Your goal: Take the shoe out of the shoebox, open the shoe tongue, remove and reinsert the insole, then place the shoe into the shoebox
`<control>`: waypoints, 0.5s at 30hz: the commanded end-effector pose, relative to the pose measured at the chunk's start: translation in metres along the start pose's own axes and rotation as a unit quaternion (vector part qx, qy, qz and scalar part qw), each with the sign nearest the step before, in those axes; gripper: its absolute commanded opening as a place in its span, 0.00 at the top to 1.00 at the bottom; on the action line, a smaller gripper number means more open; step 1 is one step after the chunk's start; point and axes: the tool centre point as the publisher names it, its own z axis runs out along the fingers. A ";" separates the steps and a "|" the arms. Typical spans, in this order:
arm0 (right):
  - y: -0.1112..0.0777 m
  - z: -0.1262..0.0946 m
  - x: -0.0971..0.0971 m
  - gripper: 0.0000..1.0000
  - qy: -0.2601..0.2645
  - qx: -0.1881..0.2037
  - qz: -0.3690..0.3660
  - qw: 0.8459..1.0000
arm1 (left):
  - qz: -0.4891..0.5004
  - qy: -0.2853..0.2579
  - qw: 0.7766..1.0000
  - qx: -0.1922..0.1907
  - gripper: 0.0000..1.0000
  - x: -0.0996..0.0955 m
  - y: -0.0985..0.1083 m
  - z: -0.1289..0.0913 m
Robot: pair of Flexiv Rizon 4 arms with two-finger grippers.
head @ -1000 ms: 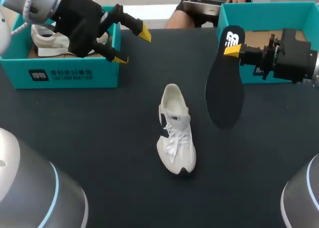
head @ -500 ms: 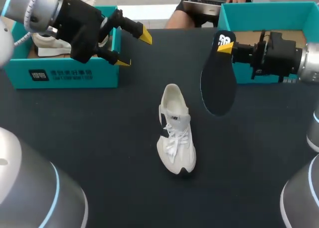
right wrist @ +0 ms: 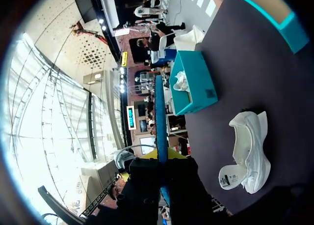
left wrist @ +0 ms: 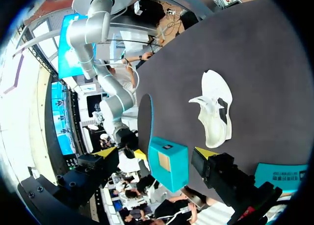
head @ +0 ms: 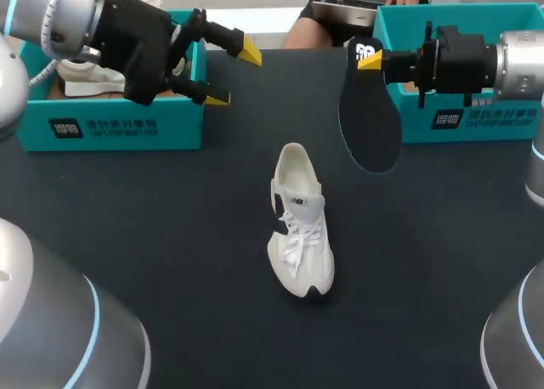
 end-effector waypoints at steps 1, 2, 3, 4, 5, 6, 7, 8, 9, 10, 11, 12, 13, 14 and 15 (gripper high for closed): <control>0.001 0.018 -0.006 1.00 0.022 -0.004 0.012 1.000 | 0.021 -0.151 0.988 -0.035 0.00 0.024 -0.015 0.016; -0.001 0.020 -0.005 1.00 0.025 -0.006 0.015 1.000 | 0.022 -0.160 0.986 -0.038 0.00 0.027 -0.017 0.019; -0.003 0.022 -0.005 1.00 0.028 -0.008 0.018 0.999 | 0.022 -0.167 0.985 -0.040 0.00 0.029 -0.019 0.021; -0.005 0.023 -0.004 1.00 0.027 -0.009 0.019 0.999 | 0.017 -0.175 0.984 -0.037 0.00 0.030 -0.020 0.023; -0.007 0.024 -0.003 1.00 0.028 -0.011 0.024 0.999 | 0.012 -0.178 0.983 -0.039 0.00 0.033 -0.021 0.026; -0.009 0.025 -0.001 1.00 0.029 -0.012 0.023 0.999 | 0.010 -0.184 0.982 -0.042 0.00 0.035 -0.022 0.028; -0.011 0.026 -0.001 1.00 0.032 -0.015 0.024 0.999 | 0.005 -0.185 0.982 -0.040 0.00 0.037 -0.022 0.030; -0.013 0.027 0.000 1.00 0.031 -0.016 0.025 0.999 | 0.001 -0.185 0.982 -0.039 0.00 0.038 -0.023 0.032; -0.016 0.030 -0.001 1.00 0.032 -0.017 0.027 0.999 | -0.004 -0.191 0.981 -0.042 0.00 0.040 -0.023 0.034; -0.017 0.032 -0.001 1.00 0.033 -0.020 0.031 0.999 | -0.011 -0.189 0.981 -0.034 0.00 0.041 -0.023 0.036; -0.020 0.034 -0.003 1.00 0.031 -0.019 0.037 0.999 | -0.011 -0.190 0.981 -0.038 0.00 0.043 -0.024 0.038; -0.021 0.037 -0.005 1.00 0.031 -0.019 0.039 0.999 | -0.015 -0.191 0.981 -0.037 0.00 0.044 -0.025 0.040; -0.023 0.038 -0.006 1.00 0.033 -0.020 0.041 0.998 | -0.016 -0.186 0.982 -0.034 0.00 0.045 -0.026 0.041; -0.024 0.041 -0.008 1.00 0.033 -0.019 0.043 0.998 | -0.018 -0.187 0.982 -0.033 0.00 0.046 -0.026 0.043; -0.025 0.043 -0.009 1.00 0.033 -0.021 0.046 0.998 | -0.022 -0.186 0.982 -0.032 0.00 0.046 -0.026 0.044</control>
